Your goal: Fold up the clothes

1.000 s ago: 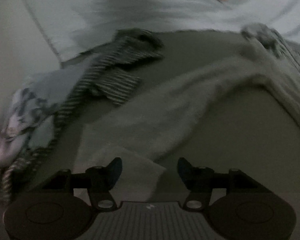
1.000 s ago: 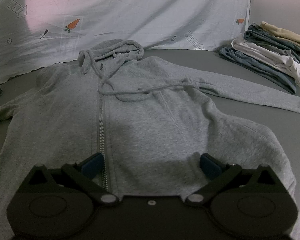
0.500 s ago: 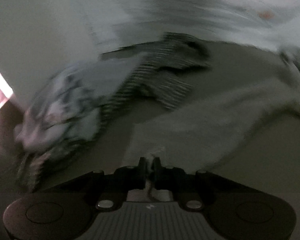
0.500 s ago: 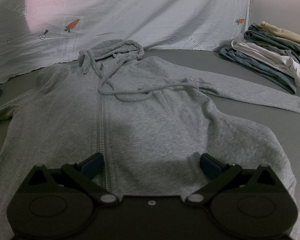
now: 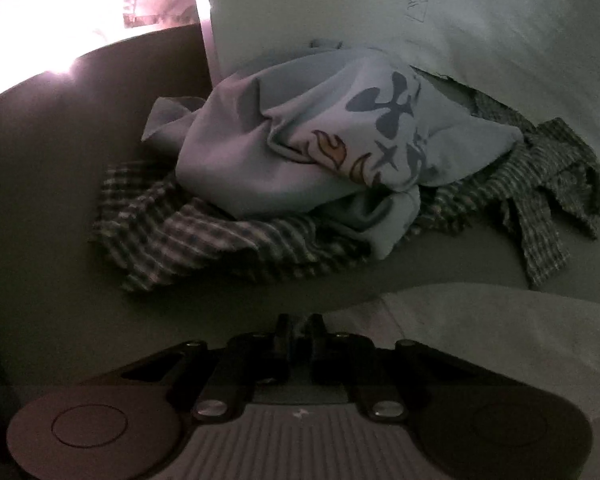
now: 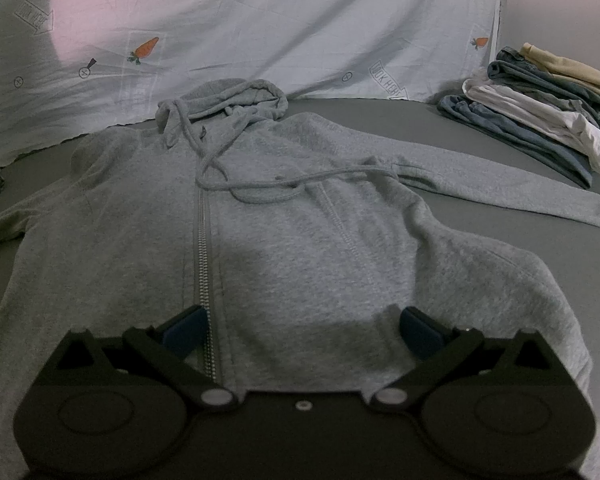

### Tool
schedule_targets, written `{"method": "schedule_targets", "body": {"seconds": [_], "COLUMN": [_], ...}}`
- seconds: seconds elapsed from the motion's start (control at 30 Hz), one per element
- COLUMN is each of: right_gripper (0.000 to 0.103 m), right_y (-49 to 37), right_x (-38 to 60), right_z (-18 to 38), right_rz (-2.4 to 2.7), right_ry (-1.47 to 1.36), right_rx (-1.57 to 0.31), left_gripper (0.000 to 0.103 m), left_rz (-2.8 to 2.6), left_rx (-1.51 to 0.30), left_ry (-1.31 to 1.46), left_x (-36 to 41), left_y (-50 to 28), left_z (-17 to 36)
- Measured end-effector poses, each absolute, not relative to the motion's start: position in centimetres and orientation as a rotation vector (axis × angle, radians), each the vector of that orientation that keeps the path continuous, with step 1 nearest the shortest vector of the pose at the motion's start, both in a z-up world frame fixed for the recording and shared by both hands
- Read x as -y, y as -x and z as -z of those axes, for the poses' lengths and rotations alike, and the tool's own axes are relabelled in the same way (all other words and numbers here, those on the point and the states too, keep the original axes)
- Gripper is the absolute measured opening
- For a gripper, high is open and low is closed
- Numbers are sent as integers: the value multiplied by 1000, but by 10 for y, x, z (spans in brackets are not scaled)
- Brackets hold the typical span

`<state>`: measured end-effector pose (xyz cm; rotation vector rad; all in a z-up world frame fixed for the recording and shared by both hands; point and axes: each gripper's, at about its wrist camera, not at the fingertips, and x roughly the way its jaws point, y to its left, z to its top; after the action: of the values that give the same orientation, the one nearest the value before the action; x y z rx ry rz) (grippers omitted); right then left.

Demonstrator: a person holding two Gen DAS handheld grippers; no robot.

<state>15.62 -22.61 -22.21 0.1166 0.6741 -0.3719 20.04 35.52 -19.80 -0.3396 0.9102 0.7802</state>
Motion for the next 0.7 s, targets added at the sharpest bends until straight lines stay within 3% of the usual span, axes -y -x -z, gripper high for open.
{"method": "schedule_targets", "body": {"seconds": [0.27,0.53,0.7], "right_gripper": [103,103,103], "right_y": [-157,-157,-157], "right_x": [226,227,226], "right_z": [223,223,223], "right_rz": [372,370,373], "right_ry": [-116,-115,-117], "right_rx": [-675,-676,-679], "left_gripper": [37,71,73], "left_rz": [-831,-887,-967], "left_rx": [-975,-1108,-1138], "left_ry": [304,273,246], "left_x": [-353,-348,-349], "left_y": [-198,-186,-180], "left_z": [194,192,188]}}
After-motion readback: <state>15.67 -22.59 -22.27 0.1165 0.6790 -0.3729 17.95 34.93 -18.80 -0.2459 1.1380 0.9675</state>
